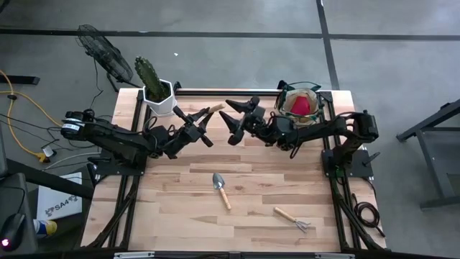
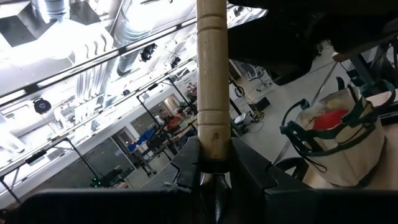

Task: Pick & Place Garden tools in Gardening bag
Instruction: Put the left brown trowel into the gardening bag

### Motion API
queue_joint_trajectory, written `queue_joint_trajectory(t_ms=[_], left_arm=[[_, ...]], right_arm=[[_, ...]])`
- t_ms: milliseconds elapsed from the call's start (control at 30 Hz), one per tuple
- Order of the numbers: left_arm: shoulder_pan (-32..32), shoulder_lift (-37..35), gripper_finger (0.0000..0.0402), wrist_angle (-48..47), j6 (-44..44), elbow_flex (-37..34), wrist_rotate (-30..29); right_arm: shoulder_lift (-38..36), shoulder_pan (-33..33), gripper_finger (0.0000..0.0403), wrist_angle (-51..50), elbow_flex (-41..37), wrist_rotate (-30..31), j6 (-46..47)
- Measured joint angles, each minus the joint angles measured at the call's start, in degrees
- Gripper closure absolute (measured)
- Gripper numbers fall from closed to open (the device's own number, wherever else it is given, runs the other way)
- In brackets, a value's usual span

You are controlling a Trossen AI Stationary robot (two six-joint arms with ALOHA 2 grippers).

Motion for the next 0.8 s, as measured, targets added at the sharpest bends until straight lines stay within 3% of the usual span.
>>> queue_joint_trajectory(t_ms=[433,800], left_arm=[[0.0,0.0,0.0353,-0.2,0.0,0.0,0.8],[0.7,0.0,0.0353,-0.2,-0.8,0.0,2.7]], right_arm=[[0.0,-1.8,0.0174,1.3,0.0,-3.2,2.2],[0.0,-1.8,0.0227,0.9,0.0,-6.1,2.1]])
